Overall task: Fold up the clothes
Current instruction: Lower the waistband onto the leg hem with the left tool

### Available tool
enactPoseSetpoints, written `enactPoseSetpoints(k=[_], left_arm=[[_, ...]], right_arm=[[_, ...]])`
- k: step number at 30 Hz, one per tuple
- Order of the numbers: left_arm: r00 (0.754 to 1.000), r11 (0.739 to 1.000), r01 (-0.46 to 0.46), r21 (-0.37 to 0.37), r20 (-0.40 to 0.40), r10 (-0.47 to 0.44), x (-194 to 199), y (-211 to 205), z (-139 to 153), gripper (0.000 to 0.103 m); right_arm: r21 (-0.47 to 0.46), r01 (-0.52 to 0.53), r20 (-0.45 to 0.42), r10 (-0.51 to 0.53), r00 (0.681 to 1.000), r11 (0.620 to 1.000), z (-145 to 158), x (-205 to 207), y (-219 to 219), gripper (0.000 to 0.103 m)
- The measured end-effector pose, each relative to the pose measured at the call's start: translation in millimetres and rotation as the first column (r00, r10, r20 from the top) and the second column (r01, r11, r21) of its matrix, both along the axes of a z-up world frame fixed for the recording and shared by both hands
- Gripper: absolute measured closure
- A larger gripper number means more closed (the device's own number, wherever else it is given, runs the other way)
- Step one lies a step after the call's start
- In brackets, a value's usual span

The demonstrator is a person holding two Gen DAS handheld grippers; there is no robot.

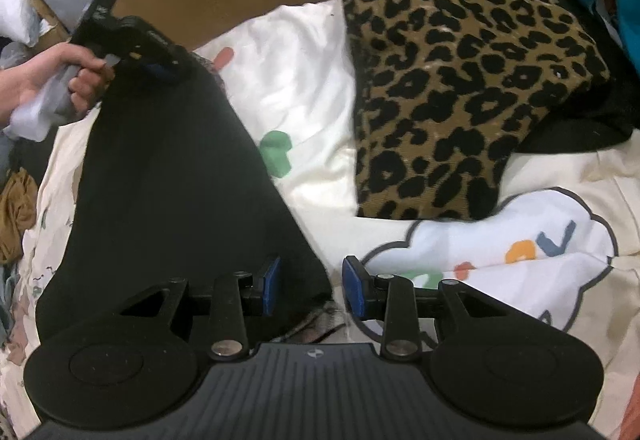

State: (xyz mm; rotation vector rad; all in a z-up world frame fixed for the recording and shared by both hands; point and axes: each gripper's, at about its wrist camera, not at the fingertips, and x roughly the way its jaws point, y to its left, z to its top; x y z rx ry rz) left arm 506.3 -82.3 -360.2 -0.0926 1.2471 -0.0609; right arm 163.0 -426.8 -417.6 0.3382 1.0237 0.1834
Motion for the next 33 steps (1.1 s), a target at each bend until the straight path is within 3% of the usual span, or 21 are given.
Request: enactPoseSetpoints(k=[7,10,14,17,26,33], left_arm=[[1.0,1.0,0.011,-0.003,0.009,-0.011,-5,-1,3,0.079],[1.0,1.0,0.017,0.005,0.014,-0.017,-8,-3,5,0.079],[0.999,1.0,0.026,0.018,0.018,-0.026,-11,-5,9,0.079],[0.999,0.999,0.028,0.027,0.023,-0.029,-13,-5,13,0.079],[0.997,0.998,0.047,0.04,0.058,-0.049,-17,-14,20,0.08],[0.996,0.997,0.044,0.056,0.071,-0.048,-6,-27,9,0.08]], right_arm=[[0.026,-0.009,0.025,0.008,1.0,1.0,8,-3,5,0.063],[0.072,0.041,-0.01,-0.04,0.999,0.997,-2,-3,-1,0.064],[0.17,0.156,-0.064,-0.147,0.987,0.973,-17,-6,-15,0.1],[0.219,0.192,-0.07,-0.181,0.981,0.957,-16,-13,-20,0.1],[0.229,0.241,-0.126,-0.217,0.968,0.943,-16,-24,-25,0.101],[0.208,0.244,-0.138,-0.219,0.966,0.947,-18,-25,-26,0.101]])
